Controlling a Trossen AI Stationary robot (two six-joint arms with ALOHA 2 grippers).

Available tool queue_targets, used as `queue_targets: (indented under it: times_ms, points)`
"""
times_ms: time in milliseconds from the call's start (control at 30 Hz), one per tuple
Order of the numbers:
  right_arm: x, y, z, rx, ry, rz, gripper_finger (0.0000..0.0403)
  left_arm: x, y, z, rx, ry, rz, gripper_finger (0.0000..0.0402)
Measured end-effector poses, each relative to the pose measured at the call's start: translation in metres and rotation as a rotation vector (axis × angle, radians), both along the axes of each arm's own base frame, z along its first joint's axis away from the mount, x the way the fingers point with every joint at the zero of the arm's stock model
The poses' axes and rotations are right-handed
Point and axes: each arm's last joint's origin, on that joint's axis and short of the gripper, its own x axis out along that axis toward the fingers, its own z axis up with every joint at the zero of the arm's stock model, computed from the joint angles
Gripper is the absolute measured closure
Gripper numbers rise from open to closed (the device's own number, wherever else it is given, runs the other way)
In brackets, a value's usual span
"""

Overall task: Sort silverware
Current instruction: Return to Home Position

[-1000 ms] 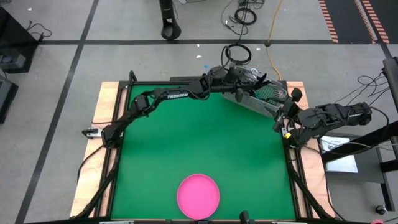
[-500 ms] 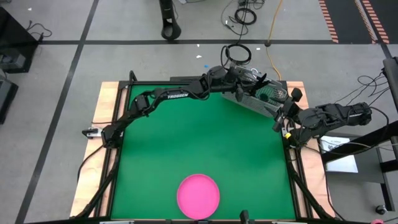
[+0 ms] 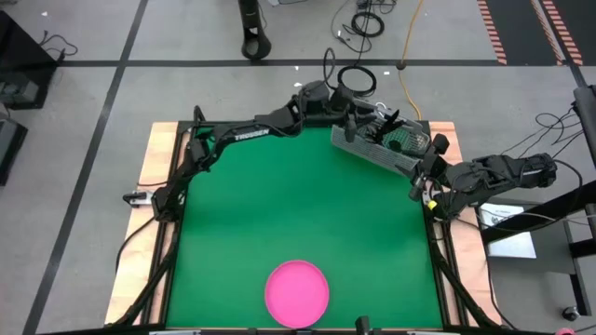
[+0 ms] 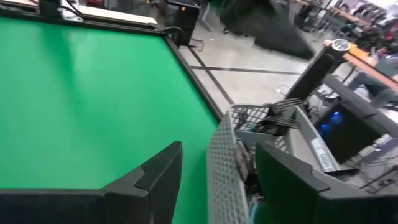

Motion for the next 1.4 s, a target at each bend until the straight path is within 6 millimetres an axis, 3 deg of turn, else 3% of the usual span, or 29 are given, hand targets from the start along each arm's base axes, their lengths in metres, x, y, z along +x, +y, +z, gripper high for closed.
queue_targets:
  times_ms: [233,467,700,900,1100,1267,1400]
  points:
    - [0.0,0.0,0.0,0.015,-0.008,0.0,0.0211,-0.035,-0.014,0.057,0.174,0.07,0.001,0.0256]
    - [0.001,0.0,0.001,0.019,-0.019,0.001,0.0211,-0.087,-0.034,0.115,0.293,0.152,0.033,0.027]
    - [0.004,0.002,0.005,0.057,-0.071,0.05,0.0211,-0.14,-0.054,0.15,0.316,0.282,0.056,0.0277]
    - [0.009,0.005,0.012,0.082,-0.138,0.113,0.0211,-0.18,-0.076,0.162,0.298,0.437,0.052,0.0277]
    - [0.015,0.008,0.02,0.129,-0.226,0.149,0.0211,-0.211,-0.109,0.166,0.33,0.525,0.114,0.0277]
    - [0.02,0.009,0.019,0.199,-0.255,0.123,0.0211,-0.254,-0.128,0.156,0.329,0.545,0.225,0.0277]
    - [0.024,0.01,0.017,0.21,-0.238,0.115,0.0211,-0.289,-0.142,0.134,0.309,0.461,0.246,0.0277]
